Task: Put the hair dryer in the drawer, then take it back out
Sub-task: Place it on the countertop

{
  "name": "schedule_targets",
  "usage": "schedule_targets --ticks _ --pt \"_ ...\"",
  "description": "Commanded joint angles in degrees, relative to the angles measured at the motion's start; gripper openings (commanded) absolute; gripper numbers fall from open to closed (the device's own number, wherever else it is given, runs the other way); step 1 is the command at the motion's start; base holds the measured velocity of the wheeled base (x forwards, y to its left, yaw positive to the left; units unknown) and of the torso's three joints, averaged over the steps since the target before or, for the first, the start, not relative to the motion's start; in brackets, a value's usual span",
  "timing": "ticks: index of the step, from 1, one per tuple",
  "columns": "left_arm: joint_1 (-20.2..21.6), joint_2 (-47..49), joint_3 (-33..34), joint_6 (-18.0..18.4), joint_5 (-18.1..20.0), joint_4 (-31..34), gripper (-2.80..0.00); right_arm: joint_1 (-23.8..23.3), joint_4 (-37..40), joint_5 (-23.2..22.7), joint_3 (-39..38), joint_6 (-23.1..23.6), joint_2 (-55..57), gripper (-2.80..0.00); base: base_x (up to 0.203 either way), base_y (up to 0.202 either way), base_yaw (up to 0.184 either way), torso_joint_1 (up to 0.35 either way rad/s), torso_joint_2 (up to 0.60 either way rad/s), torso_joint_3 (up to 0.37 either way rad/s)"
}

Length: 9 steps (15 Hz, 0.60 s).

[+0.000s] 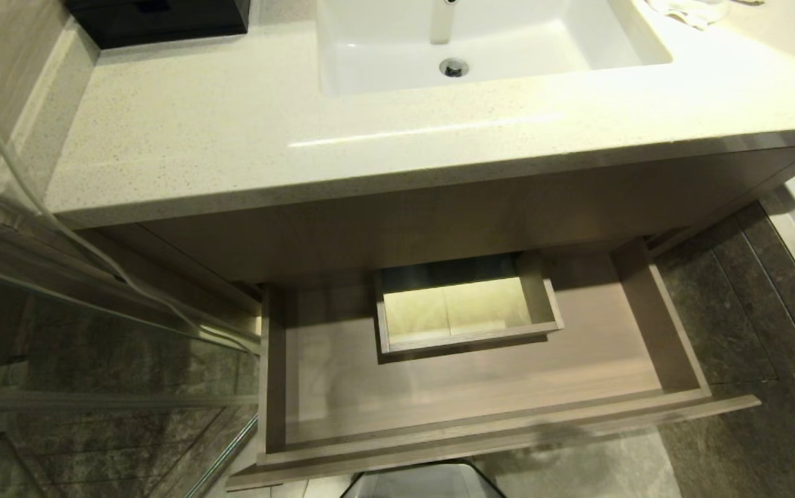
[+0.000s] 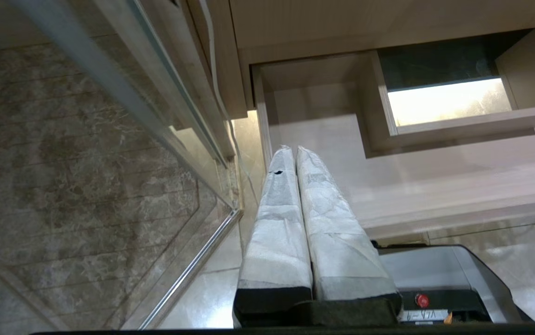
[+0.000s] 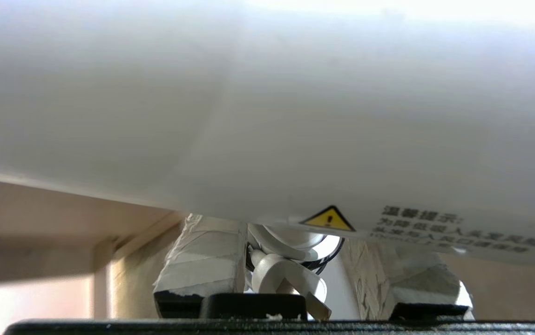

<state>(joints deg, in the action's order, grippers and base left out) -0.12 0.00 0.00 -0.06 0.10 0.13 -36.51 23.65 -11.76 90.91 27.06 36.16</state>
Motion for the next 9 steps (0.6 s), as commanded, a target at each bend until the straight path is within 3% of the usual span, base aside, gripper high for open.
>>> schedule_targets --ticks 1,9 --pt "0.0 0.0 0.0 0.0 0.0 0.0 -2.8 -0.1 0.2 -0.1 -0.1 0.4 0.3 -2.8 0.0 0.0 0.0 0.237 -0.01 0.22" --pt "0.0 0.0 0.0 0.0 0.0 0.0 -2.8 -0.3 -2.0 1.2 0.9 1.8 6.9 -2.8 0.0 0.0 0.0 0.304 -0.05 0.241"
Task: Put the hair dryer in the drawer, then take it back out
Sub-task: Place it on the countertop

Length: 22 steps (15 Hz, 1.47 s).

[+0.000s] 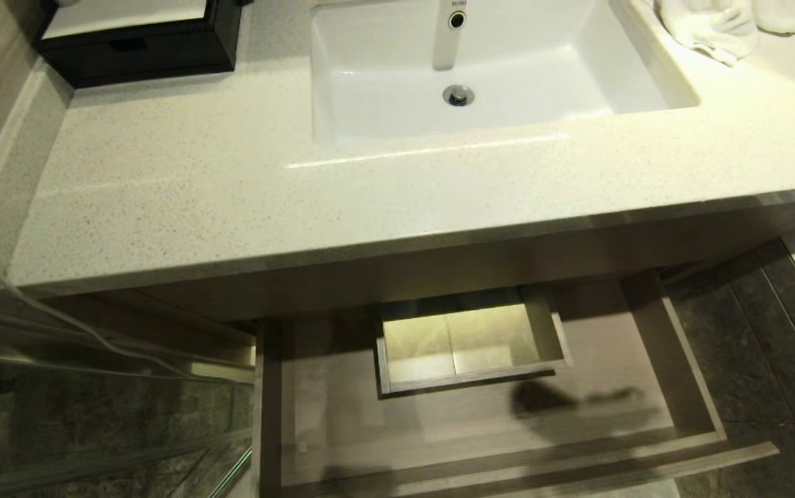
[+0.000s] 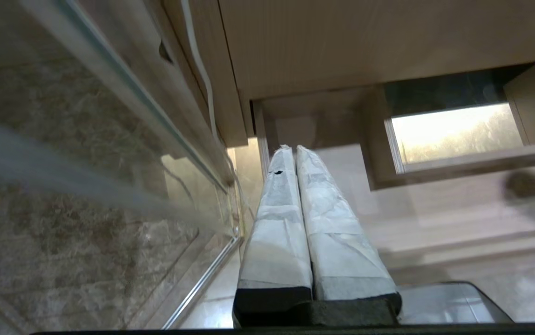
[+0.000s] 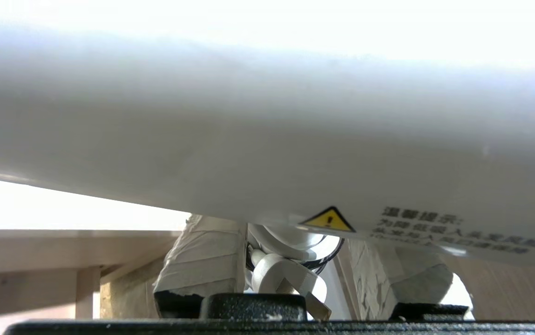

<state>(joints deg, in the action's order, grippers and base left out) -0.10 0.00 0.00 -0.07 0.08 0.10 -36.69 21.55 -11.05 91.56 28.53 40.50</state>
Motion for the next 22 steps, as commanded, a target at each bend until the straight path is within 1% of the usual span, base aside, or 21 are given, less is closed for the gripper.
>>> schedule_targets --ticks 1,2,5,8,10,12,13,14,16,19,22 --pt "0.0 0.0 0.0 0.0 0.0 0.0 -2.8 -0.1 0.1 1.6 0.6 0.5 3.9 -2.8 0.0 0.0 0.0 0.334 -0.11 0.215" --pt "0.0 0.0 0.0 0.0 0.0 0.0 -2.8 -0.1 0.2 2.7 1.1 0.6 5.2 -2.8 0.0 0.0 0.0 0.348 -0.13 0.203" --pt "0.0 0.0 0.0 0.0 0.0 0.0 -2.8 -0.1 0.9 3.2 1.9 0.8 9.8 -2.8 0.0 0.0 0.0 0.341 -0.15 0.199" --pt "-0.1 0.0 0.0 0.0 0.0 0.0 -2.8 0.0 4.3 3.0 4.2 2.9 16.2 -2.8 0.0 0.0 0.0 0.308 -0.16 0.146" --pt "0.0 0.0 0.0 0.0 0.0 0.0 -2.8 0.5 8.8 1.8 8.3 5.6 22.6 -2.8 0.0 0.0 0.0 0.094 -0.04 0.046" --pt "0.0 0.0 0.0 0.0 0.0 0.0 -2.8 2.0 14.8 -2.0 15.1 9.7 30.2 -2.8 0.0 0.0 0.0 0.029 -0.02 0.021" --pt "0.0 0.0 0.0 0.0 0.0 0.0 -2.8 3.0 16.4 -3.7 16.6 11.9 33.4 -2.8 0.0 0.0 0.0 0.0 0.0 0.0" --pt "0.0 0.0 0.0 0.0 0.0 0.0 -2.8 4.5 17.1 -4.3 17.3 13.3 35.8 -2.8 0.0 0.0 0.0 0.0 0.0 0.0" --pt "0.0 0.0 0.0 0.0 0.0 0.0 -2.8 6.2 18.2 -4.0 17.0 14.5 38.3 -2.8 0.0 0.0 0.0 0.0 0.0 0.0" --pt "0.0 0.0 0.0 0.0 0.0 0.0 -2.8 6.3 20.1 -2.8 15.6 14.8 39.6 -2.8 0.0 0.0 0.0 0.0 0.0 0.0" --pt "0.0 0.0 0.0 0.0 0.0 0.1 -2.8 6.4 20.2 -2.5 17.0 17.4 42.9 -2.8 0.0 0.0 0.0 0.0 0.0 0.0"
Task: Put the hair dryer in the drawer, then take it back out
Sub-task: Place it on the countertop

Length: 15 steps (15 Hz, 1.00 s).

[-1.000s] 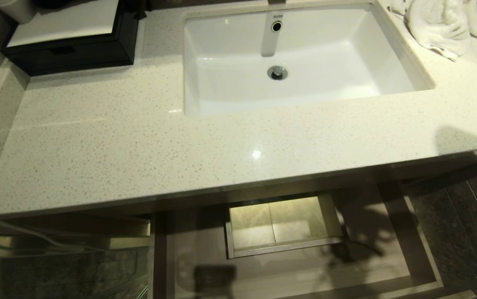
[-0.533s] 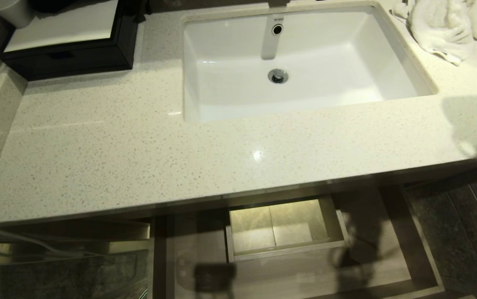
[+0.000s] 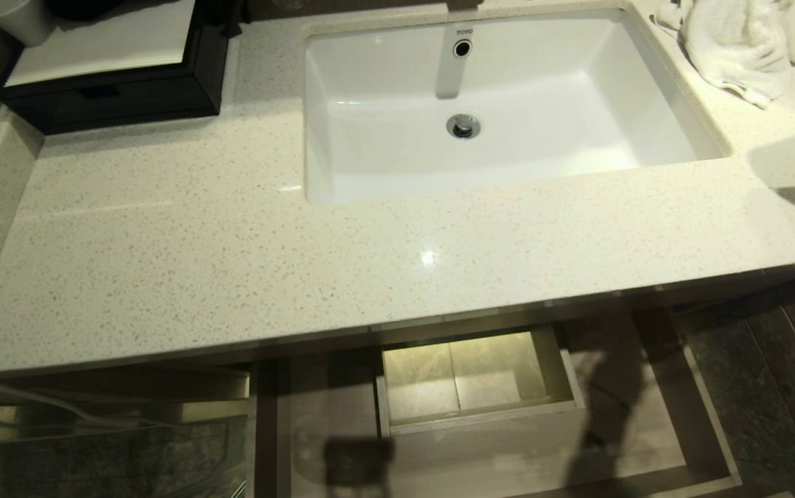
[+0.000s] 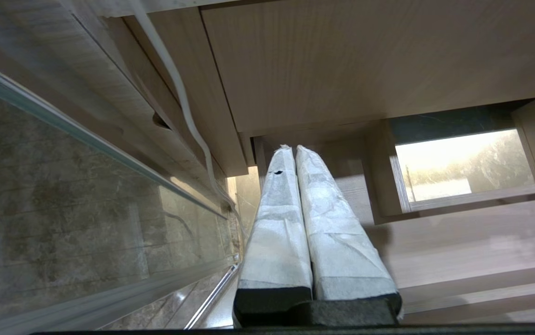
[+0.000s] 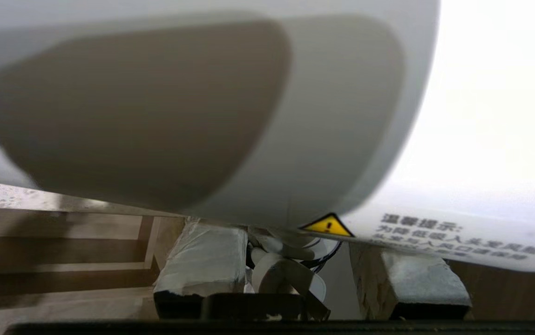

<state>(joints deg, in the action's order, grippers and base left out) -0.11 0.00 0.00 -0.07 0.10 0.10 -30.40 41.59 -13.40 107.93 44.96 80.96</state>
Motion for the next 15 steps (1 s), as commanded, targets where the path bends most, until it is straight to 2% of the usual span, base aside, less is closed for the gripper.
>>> schedule_targets --ticks 1,12,15 --pt "0.0 0.0 0.0 0.0 0.0 0.0 -2.8 0.8 0.1 -0.2 0.8 1.3 3.1 -2.8 0.0 0.0 0.0 0.0 0.0 0.0" --pt "0.0 0.0 0.0 0.0 0.0 0.0 -2.8 3.8 -3.4 -0.5 1.0 1.3 6.1 -2.8 0.0 0.0 0.0 0.0 0.0 0.0" --pt "0.0 0.0 0.0 0.0 0.0 0.0 -2.8 4.0 -0.5 0.0 1.0 2.1 6.5 -2.8 0.0 0.0 0.0 0.0 0.0 0.0"
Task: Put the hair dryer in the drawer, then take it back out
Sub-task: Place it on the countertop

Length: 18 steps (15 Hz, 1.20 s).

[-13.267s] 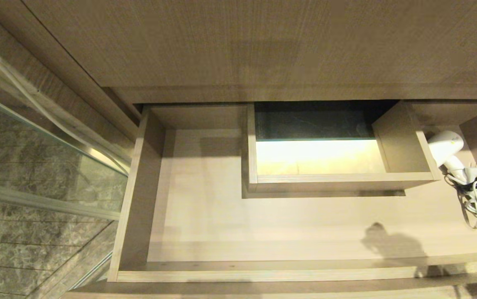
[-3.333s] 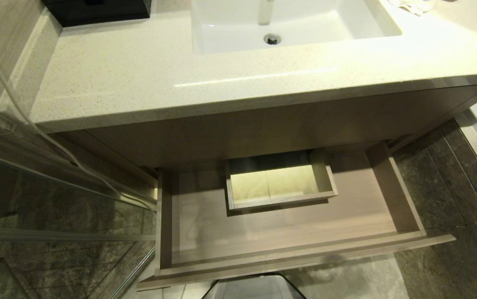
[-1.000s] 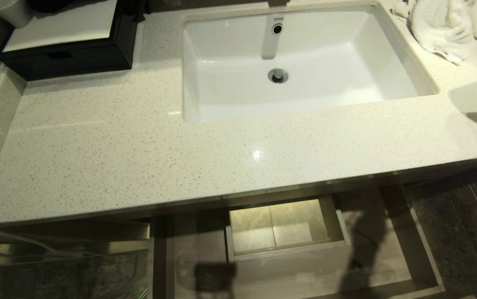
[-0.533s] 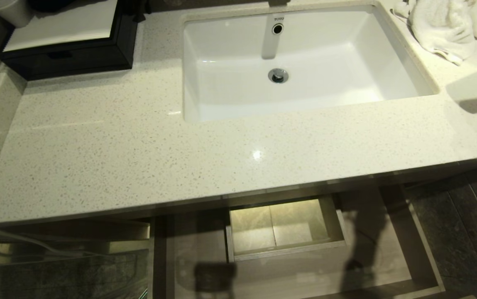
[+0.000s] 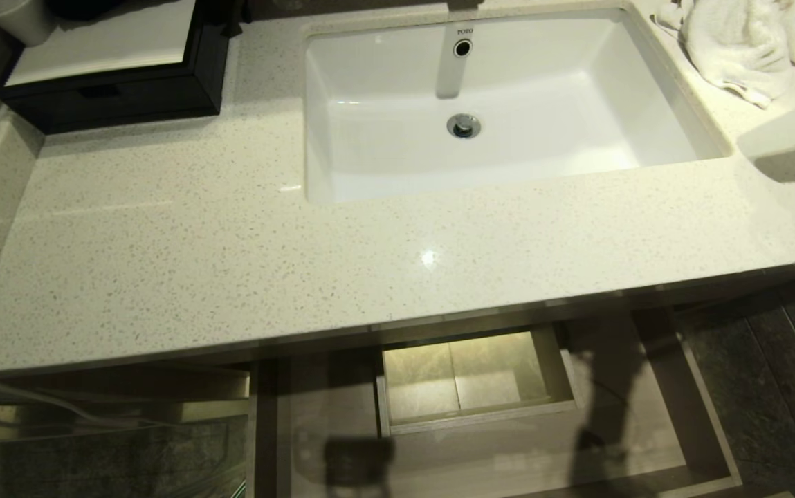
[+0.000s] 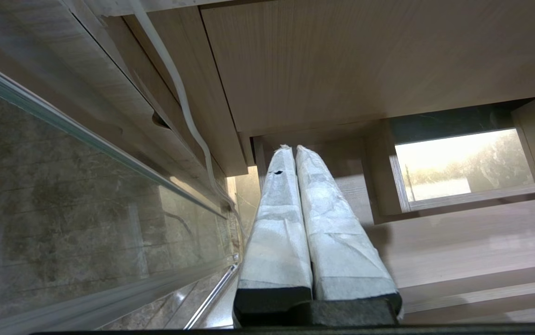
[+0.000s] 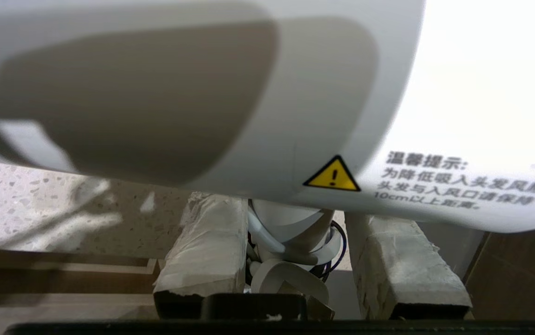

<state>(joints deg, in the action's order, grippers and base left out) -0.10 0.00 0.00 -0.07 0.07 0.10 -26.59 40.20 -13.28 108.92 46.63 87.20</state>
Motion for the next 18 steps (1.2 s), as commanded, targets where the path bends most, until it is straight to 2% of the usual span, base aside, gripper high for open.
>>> schedule_targets --ticks 1,4,7,8,15,18 --pt "0.0 0.0 0.0 0.0 0.0 0.0 -2.8 0.9 1.0 0.0 0.0 1.3 0.3 -2.8 0.0 0.0 0.0 0.0 0.0 0.0" --pt "0.0 0.0 0.0 0.0 0.0 0.1 -2.8 1.5 0.9 0.0 0.0 3.7 0.6 -2.8 0.0 0.0 0.0 0.0 0.0 0.0" --pt "0.0 0.0 0.0 0.0 0.0 0.0 -2.8 1.6 0.7 0.0 0.0 3.8 0.7 -2.8 0.0 0.0 0.0 0.0 0.0 0.0" --pt "0.0 0.0 0.0 0.0 0.0 0.0 -2.8 1.6 0.5 -0.1 0.0 3.9 0.8 0.0 0.0 0.0 0.0 0.0 0.0 0.0" --pt "0.0 0.0 0.0 0.0 0.0 0.1 -2.8 2.0 -2.6 -0.3 0.0 3.9 1.0 0.0 0.0 0.0 0.0 0.0 0.0 0.0" --pt "0.0 0.0 0.0 0.0 0.0 0.0 -2.8 2.0 -2.4 -0.5 -0.4 2.4 -2.6 0.0 0.0 0.0 0.0 0.0 0.0 0.0"
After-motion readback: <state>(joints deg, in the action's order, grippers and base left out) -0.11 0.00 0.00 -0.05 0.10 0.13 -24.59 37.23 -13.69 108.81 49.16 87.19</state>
